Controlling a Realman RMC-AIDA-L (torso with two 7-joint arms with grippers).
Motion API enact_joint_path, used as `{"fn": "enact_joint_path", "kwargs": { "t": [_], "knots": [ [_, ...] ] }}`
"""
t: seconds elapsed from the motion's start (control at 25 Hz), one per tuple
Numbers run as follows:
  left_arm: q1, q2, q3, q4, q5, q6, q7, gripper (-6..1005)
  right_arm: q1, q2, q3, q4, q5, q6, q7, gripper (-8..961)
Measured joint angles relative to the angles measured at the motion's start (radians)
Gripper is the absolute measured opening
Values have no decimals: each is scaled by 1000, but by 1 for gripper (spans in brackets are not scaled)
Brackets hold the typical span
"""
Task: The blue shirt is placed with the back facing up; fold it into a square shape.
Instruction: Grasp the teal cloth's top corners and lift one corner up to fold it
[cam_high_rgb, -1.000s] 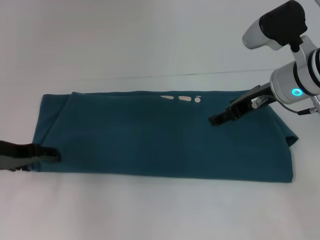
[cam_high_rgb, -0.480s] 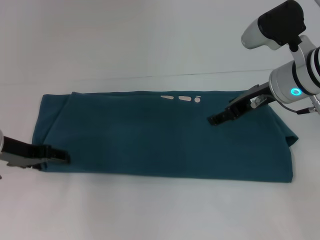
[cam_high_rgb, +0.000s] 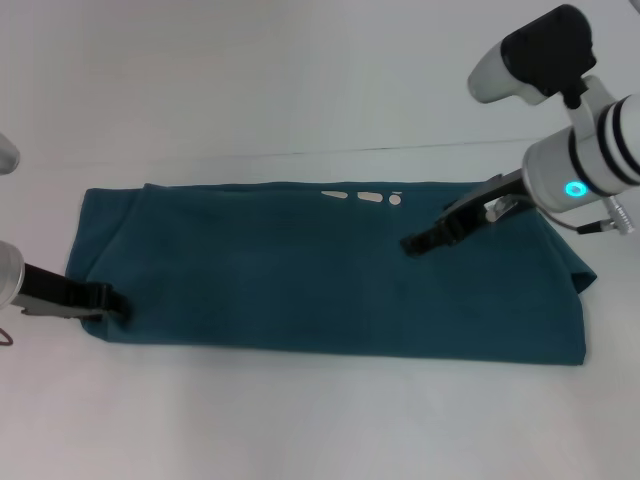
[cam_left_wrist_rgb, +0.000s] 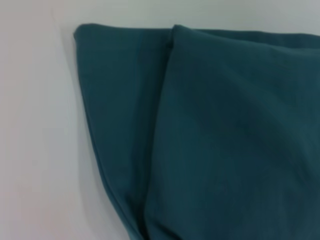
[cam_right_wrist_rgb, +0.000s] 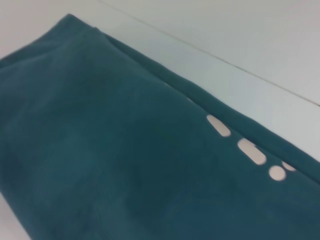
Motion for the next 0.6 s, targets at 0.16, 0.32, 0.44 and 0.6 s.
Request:
{"fn": "enact_joint_path", "kwargs": {
  "t": [0.16,0.32,0.44,0.6],
  "knots": [
    [5,-1,-5,-1,-6,-37,-1,402,-1,0,-26,27,23,28,-5,915],
    [5,-1,-3,-1,-7,-57,-1,225,-1,0,-32,32,25,37,-5,914],
    [2,-1,6,1,-3,-46,-1,123,-1,-1,-31,26,26,37,-2,913],
    [1,0,4,4,-9,-34,5,70,1,-1,-28,22,26,37,1,911]
  ]
}}
